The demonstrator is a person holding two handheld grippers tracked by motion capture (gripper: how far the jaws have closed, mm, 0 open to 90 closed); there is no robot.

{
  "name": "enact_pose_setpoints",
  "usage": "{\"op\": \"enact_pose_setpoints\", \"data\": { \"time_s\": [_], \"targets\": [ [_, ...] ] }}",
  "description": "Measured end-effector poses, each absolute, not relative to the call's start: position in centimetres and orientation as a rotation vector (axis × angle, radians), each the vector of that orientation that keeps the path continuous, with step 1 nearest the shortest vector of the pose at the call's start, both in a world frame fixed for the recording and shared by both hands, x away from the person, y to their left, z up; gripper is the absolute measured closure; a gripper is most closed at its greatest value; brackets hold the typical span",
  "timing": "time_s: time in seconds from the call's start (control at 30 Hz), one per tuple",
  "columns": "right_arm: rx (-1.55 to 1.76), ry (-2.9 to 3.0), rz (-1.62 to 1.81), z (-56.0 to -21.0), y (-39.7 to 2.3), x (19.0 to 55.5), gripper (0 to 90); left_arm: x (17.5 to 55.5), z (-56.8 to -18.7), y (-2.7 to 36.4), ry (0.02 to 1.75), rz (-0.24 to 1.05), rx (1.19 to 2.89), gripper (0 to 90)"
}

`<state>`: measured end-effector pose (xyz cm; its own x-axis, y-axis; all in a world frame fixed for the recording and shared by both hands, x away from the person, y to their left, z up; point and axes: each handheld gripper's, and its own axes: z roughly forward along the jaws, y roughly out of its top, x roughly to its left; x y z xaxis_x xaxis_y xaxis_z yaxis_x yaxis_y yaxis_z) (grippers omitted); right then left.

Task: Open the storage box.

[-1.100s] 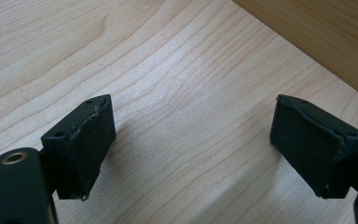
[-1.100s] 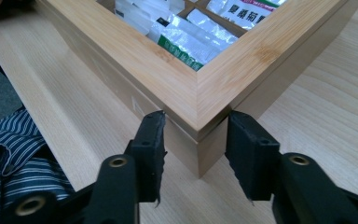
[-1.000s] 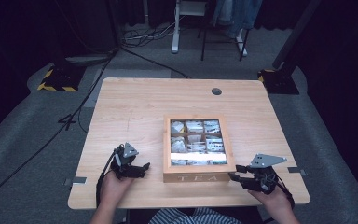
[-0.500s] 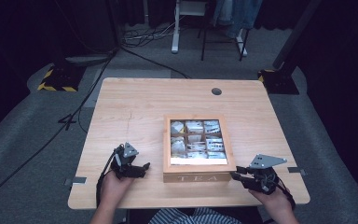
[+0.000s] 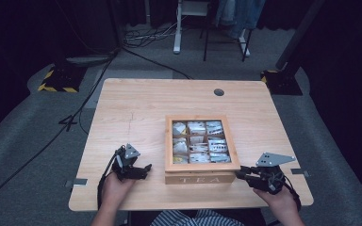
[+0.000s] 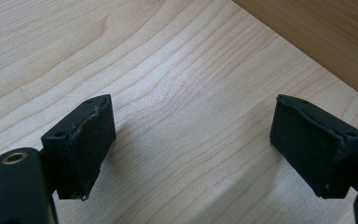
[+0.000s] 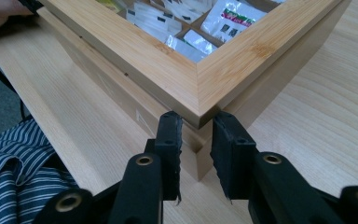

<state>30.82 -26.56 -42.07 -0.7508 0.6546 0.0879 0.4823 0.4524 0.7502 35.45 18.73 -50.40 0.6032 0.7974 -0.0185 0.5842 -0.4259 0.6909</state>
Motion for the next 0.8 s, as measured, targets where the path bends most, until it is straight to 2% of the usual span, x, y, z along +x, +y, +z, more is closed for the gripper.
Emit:
{"op": "enact_pose_setpoints", "data": {
  "time_s": [0.4, 0.8],
  "targets": [
    [1.029, 2.476, 1.234, -40.6, -26.8, 31.1, 76.3, 35.6, -50.4, 19.0, 1.052, 0.403, 2.18, 14.3],
    [1.026, 2.448, 1.25, -39.0, -26.9, 31.4, 77.9, 35.7, -50.4, 19.2, 1.089, 0.412, 2.171, 12.2]
  ]
}}
